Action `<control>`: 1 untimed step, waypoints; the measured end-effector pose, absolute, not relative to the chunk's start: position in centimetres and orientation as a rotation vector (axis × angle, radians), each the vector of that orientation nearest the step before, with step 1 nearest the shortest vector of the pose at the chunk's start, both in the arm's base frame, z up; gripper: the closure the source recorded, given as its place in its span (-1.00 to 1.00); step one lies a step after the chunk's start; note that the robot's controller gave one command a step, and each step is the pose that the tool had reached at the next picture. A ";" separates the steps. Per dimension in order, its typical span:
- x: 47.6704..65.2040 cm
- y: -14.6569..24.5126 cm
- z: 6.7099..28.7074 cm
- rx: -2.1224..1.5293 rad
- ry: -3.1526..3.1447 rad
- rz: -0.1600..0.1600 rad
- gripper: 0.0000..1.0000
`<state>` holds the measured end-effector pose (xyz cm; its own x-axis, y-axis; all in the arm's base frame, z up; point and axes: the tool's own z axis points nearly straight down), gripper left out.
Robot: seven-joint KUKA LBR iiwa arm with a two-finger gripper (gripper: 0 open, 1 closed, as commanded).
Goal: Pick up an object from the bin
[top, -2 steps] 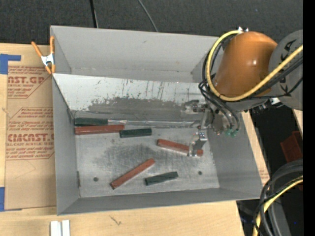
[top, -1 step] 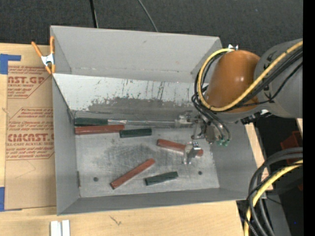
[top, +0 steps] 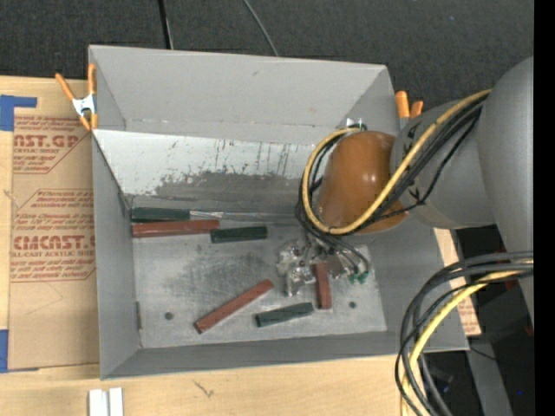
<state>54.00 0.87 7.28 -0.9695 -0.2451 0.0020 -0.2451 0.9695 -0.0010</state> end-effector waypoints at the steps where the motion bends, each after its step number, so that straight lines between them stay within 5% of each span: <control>1: 54.1 1.0 7.2 0.388 -3.125 -0.001 -1.00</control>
Offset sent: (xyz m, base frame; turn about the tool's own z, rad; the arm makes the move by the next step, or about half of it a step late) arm 0.0000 0.0000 0.0000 0.0000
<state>54.14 1.00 7.19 -0.9696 -0.2445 -0.0076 -0.2445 0.9696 -0.0005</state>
